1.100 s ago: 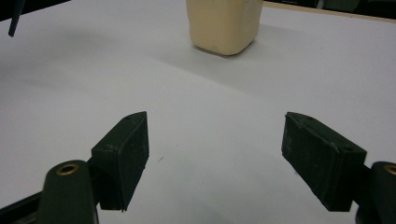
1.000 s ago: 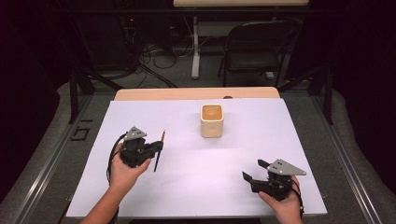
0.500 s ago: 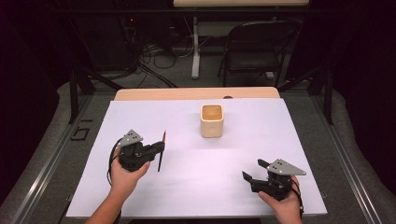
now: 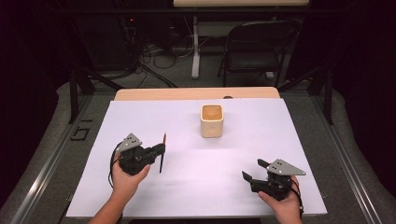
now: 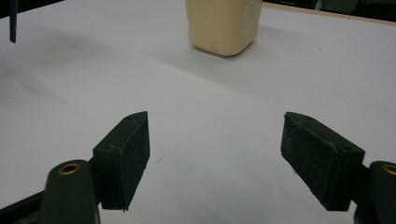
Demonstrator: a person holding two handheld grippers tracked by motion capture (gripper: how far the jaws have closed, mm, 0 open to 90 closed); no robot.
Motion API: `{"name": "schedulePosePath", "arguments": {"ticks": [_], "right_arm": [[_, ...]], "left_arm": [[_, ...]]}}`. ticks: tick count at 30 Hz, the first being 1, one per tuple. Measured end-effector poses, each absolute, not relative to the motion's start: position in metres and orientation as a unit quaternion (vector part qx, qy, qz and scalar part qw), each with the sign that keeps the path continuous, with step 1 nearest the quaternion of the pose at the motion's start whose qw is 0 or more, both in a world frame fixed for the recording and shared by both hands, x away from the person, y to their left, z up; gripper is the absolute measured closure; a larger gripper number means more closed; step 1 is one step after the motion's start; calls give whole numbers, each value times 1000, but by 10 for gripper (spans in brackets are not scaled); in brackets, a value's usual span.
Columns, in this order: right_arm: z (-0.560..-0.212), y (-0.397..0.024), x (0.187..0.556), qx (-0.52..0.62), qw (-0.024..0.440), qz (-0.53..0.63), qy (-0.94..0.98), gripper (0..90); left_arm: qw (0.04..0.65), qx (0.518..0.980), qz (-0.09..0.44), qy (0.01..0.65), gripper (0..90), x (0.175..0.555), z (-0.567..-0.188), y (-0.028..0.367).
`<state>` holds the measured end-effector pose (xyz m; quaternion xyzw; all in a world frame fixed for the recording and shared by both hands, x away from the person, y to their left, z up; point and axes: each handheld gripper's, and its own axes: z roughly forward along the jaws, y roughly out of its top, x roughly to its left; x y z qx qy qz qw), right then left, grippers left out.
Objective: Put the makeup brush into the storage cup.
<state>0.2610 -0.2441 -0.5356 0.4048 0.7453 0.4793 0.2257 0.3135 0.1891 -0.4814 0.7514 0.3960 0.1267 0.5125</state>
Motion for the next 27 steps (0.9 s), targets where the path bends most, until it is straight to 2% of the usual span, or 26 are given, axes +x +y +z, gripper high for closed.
{"name": "schedulePosePath", "arguments": {"ticks": [9, 11, 18, 27], "right_arm": [[-531, -240, 259, 398, 213, 483, 750, 267], [-528, -236, 260, 389, 222, 499, 742, 274], [-510, -225, 270, 374, 193, 524, 741, 370], [-500, -196, 291, 354, 178, 528, 751, 372]], "left_arm": [[530, 745, 120, 387, 836, 311, -481, 186], [533, 744, 119, 386, 836, 310, -481, 185], [541, 742, 109, 382, 836, 309, -480, 183], [542, 743, 103, 380, 837, 309, -481, 181]]}}
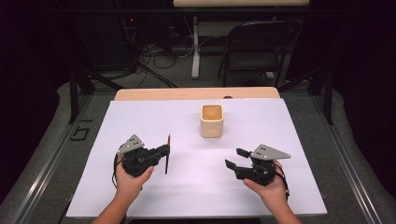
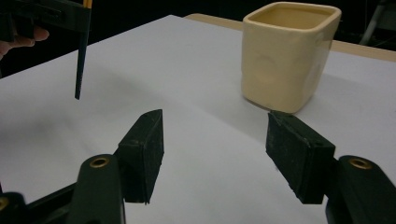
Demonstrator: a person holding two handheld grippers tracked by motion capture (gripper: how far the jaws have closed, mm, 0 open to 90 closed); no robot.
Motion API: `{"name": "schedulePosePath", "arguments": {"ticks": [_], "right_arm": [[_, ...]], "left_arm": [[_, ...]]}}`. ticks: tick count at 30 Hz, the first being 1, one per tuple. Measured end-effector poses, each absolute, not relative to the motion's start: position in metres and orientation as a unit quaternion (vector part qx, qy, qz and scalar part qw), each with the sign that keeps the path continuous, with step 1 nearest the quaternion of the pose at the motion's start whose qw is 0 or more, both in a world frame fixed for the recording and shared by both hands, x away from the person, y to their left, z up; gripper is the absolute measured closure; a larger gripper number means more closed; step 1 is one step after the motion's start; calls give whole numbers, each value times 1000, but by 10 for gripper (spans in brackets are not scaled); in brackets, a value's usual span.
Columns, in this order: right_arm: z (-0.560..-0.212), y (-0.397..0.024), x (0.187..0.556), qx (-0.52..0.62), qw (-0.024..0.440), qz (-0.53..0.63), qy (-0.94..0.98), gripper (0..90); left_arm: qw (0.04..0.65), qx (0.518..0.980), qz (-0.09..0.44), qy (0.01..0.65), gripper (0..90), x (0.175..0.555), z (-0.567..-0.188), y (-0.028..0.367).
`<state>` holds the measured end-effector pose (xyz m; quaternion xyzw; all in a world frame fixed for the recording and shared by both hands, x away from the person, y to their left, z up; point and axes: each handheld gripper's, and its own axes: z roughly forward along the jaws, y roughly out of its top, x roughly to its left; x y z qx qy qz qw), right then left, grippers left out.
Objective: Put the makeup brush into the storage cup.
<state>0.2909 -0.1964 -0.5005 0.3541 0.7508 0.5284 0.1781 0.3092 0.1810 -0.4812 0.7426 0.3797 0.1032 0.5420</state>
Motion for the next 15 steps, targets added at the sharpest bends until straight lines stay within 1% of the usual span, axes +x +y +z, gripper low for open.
{"name": "schedulePosePath", "arguments": {"ticks": [3, 11, 15], "right_arm": [[-498, -188, 296, 350, 178, 520, 759, 390], [-478, -167, 317, 350, 149, 532, 756, 406], [-469, -153, 325, 341, 148, 539, 756, 414]], "left_arm": [[542, 742, 103, 380, 837, 309, -481, 181], [544, 741, 104, 380, 837, 309, -481, 181], [545, 740, 105, 380, 837, 310, -481, 182]]}}
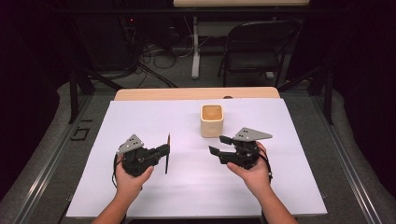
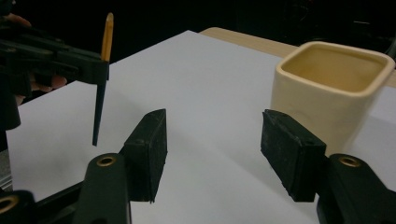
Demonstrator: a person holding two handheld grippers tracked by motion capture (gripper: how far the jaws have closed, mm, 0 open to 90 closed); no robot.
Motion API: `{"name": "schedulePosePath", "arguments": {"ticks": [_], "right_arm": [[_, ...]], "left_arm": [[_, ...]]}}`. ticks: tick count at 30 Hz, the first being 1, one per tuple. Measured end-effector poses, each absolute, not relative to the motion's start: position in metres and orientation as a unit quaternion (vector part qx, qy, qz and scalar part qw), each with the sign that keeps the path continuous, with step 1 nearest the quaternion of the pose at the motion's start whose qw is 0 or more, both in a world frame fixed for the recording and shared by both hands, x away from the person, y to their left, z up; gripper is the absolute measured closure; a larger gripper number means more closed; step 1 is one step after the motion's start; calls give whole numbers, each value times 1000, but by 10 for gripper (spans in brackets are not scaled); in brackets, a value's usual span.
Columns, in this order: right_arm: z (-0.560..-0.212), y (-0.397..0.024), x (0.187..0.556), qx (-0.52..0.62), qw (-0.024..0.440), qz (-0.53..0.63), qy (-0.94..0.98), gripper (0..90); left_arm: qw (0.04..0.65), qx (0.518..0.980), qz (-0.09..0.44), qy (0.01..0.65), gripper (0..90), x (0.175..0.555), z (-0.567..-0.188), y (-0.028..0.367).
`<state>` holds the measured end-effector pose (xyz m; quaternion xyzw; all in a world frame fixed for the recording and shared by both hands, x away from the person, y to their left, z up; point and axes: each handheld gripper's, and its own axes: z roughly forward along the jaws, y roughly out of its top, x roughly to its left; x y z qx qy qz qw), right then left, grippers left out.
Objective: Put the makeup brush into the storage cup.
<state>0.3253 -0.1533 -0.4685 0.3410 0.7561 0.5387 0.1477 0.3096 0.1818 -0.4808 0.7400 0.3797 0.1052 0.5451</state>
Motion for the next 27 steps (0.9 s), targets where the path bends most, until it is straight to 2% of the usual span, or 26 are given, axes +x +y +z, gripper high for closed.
{"name": "schedulePosePath", "arguments": {"ticks": [7, 17, 27], "right_arm": [[-465, -132, 332, 329, 139, 543, 760, 424], [-468, -125, 333, 323, 130, 545, 763, 436], [-470, -136, 329, 335, 84, 578, 740, 485]], "left_arm": [[546, 739, 104, 381, 837, 310, -481, 182], [552, 737, 99, 377, 836, 309, -482, 181], [561, 742, 76, 360, 836, 312, -480, 162]]}}
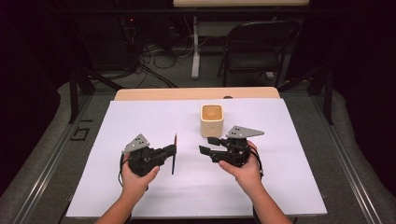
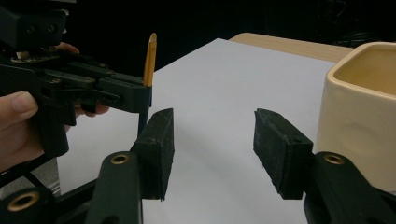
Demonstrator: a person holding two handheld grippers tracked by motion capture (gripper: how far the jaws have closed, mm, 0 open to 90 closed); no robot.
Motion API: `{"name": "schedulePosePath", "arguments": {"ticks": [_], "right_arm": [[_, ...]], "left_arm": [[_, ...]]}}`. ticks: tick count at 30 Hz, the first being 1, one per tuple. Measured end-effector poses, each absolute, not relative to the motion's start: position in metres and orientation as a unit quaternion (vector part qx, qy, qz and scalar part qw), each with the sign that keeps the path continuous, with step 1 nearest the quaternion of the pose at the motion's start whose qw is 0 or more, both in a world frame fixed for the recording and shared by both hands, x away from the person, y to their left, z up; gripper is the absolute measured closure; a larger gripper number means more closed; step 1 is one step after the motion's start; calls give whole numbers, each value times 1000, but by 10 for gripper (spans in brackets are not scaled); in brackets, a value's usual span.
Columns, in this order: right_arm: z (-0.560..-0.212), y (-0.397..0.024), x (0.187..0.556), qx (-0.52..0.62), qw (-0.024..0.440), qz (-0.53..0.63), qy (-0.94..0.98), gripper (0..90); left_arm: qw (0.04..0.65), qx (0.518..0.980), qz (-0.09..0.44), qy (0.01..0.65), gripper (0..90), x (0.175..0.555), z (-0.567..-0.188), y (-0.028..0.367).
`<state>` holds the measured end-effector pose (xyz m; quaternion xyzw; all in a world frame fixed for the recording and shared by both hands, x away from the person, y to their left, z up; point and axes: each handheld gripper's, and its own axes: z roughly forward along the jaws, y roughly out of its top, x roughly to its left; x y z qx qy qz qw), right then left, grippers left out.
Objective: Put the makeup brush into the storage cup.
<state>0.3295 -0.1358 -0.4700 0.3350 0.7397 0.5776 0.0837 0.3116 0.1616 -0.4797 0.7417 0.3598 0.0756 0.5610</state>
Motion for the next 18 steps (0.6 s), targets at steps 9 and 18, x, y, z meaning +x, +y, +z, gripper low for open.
{"name": "schedulePosePath", "arguments": {"ticks": [9, 18], "right_arm": [[-468, -140, 326, 336, 58, 594, 729, 530], [-474, -137, 328, 354, -1, 608, 710, 609]], "left_arm": [[572, 748, 63, 331, 836, 314, -473, 131], [564, 756, 54, 327, 836, 313, -484, 116]]}}
